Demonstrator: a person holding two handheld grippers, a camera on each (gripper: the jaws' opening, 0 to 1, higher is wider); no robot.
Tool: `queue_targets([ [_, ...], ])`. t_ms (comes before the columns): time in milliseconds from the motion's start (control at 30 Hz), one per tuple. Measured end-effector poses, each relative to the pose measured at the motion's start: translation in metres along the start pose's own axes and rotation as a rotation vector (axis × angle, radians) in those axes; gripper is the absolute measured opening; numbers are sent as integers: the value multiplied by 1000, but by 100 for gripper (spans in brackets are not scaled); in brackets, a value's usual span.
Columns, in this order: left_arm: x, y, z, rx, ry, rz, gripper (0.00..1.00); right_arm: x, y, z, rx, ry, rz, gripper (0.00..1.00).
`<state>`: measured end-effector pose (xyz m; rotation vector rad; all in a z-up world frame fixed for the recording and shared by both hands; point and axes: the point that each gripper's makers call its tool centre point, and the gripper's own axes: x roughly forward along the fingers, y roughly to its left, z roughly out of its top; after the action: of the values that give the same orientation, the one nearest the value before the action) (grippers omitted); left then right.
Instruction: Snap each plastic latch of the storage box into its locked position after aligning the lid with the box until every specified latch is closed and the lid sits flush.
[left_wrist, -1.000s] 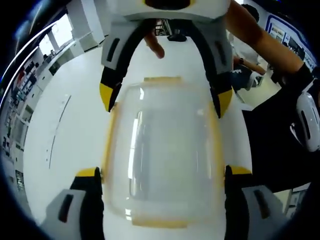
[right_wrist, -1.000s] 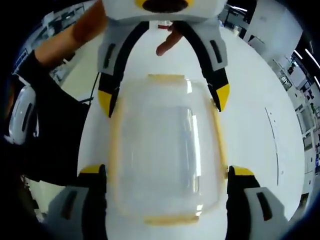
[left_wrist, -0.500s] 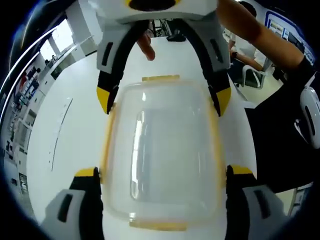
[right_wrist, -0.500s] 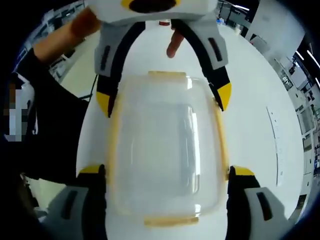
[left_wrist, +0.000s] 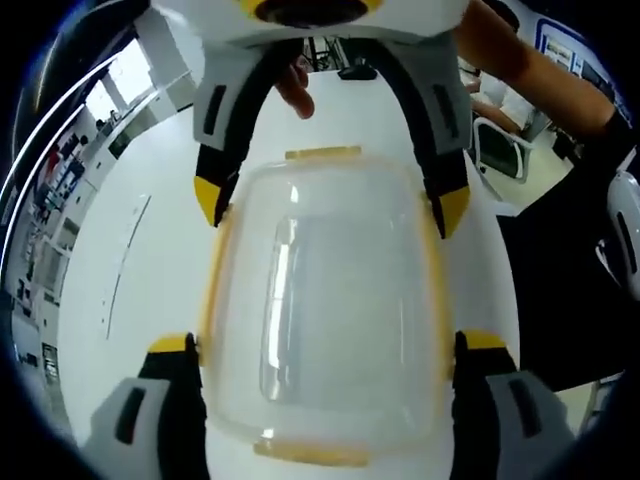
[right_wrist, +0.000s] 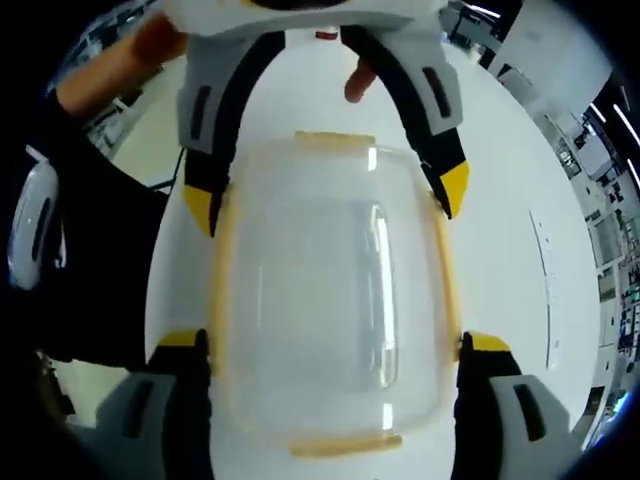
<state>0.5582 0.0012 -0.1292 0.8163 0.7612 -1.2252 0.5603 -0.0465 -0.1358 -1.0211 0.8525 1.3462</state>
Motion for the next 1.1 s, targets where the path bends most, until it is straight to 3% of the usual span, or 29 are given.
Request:
queue_targets([
  [300,6,-3,-3,37,53,42,100,2,0,1,-9,-34,-34,100],
  [500,6,-6,-4,31,1,60,100,4,0,2,-15,-30,-54,100],
  [767,8,-9,-4,21,-1,59,100,4,-10,2,-16,-2,-56,100],
  [833,8,-5,-4,23,5,57,99,5,-10,0,-30,37,-57,100],
  [933,9,-4,-4,26,28,55,98,8,-11,-6,-66,166,-93,100],
  [1100,6,-3,-4,17,-10,64,96,6,-10,2,-50,49,-82,100],
])
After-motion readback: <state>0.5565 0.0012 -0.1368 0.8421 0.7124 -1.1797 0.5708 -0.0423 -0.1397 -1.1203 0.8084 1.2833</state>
